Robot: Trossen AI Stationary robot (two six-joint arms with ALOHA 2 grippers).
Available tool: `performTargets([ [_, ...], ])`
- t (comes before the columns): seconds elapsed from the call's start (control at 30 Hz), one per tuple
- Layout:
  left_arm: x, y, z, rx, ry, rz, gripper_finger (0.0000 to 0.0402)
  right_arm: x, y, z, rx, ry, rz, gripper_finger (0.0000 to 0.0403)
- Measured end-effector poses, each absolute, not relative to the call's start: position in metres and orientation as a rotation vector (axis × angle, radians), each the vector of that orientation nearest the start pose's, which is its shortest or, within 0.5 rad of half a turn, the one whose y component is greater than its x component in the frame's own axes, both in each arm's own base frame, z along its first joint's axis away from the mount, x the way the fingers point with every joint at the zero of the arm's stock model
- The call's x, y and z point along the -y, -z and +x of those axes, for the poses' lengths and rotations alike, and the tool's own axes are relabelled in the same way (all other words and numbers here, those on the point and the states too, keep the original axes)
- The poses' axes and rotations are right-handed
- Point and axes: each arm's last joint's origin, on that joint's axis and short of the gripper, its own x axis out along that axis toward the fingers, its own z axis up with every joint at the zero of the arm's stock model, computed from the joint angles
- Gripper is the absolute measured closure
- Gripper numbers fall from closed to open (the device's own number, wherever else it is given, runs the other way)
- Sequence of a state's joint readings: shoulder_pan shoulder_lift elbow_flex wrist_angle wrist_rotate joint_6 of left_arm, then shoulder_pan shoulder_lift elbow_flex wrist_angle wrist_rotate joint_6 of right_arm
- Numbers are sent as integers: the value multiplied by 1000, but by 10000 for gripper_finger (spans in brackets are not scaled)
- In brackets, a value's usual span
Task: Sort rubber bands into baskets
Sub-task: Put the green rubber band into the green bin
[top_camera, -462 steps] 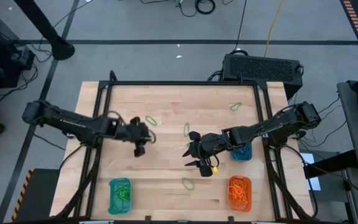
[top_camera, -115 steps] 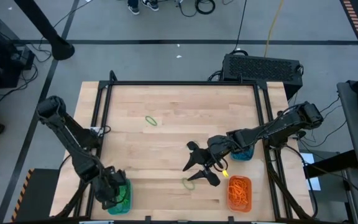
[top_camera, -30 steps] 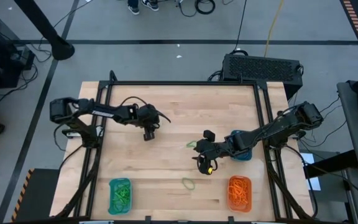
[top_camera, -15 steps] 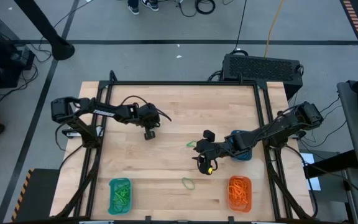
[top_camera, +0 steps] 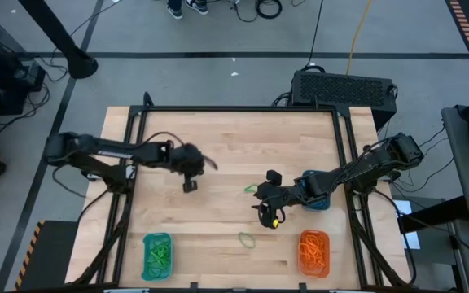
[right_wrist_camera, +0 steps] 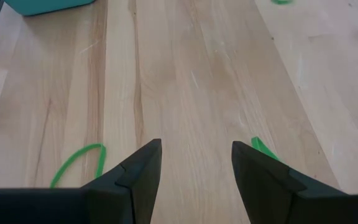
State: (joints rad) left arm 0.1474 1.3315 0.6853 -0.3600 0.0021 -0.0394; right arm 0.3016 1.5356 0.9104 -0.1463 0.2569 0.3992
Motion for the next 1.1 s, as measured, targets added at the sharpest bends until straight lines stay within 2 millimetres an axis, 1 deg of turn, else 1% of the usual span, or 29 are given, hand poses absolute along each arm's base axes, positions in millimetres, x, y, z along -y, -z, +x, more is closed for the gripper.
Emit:
performTargets([
  [0.1,-7,-192,227,-1008,-87,-145,400,-86,-206,301,-735,105,168,216],
  [0.3,52,-215,203,-958,22,-247,401,-87,-206,301,-732,106,175,216],
  [0.5,101,-228,173,-921,102,-359,401,-87,-207,302,-717,112,204,216],
  [0.73,145,-227,142,-993,173,-514,401,-88,-211,305,-670,102,223,216],
  [0.9,172,-223,124,-1031,207,-605,401,-88,-211,305,-668,102,224,216],
  [1.0,185,-216,117,-1042,188,-618,401,-88,-211,305,-668,105,234,216],
  [1.1,196,-207,116,-1054,172,-616,401,-88,-211,305,-667,105,235,216],
])
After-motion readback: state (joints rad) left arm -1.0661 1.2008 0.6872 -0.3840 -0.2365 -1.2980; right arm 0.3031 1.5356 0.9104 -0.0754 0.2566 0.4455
